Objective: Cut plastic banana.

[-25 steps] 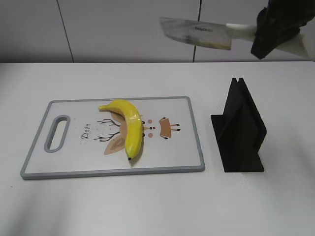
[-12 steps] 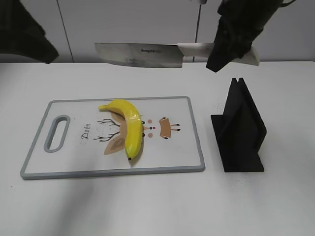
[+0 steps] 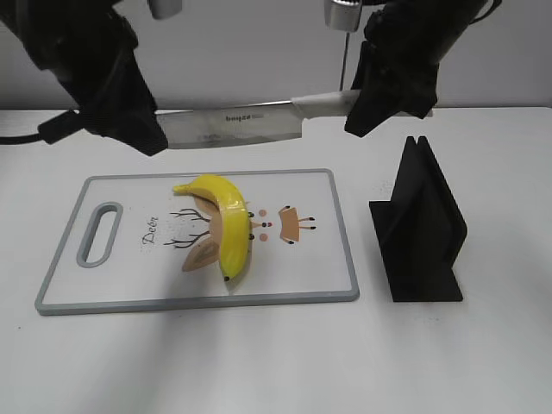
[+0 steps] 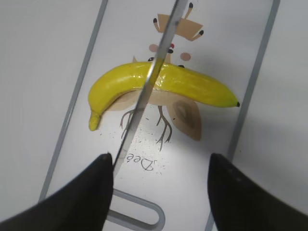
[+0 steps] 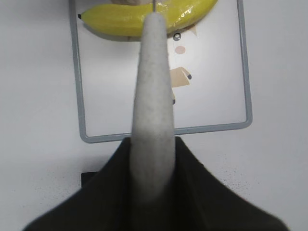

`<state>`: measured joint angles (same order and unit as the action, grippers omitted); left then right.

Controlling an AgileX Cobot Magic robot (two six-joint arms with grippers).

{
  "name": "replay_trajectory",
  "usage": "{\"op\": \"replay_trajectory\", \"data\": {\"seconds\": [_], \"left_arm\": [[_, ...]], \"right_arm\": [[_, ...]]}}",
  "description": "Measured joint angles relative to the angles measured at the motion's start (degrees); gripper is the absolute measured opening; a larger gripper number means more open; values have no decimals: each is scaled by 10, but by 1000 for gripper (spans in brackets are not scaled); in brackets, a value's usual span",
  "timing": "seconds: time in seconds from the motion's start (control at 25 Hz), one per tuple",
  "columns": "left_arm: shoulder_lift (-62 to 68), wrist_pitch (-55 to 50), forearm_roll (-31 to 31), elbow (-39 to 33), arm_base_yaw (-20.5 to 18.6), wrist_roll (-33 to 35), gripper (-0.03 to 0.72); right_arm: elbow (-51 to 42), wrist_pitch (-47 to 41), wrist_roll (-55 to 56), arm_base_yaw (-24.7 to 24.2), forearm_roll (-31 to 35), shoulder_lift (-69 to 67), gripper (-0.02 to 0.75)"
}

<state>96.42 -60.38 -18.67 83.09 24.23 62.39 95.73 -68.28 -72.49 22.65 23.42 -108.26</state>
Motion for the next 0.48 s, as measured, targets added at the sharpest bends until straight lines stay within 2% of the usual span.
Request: {"op": "replay_trajectory", "data": {"seconds": [0.48], "left_arm": [[65,22,2,27,0,7,587]], "right_arm": [[0,10,-85,0,34,-10,167]]}}
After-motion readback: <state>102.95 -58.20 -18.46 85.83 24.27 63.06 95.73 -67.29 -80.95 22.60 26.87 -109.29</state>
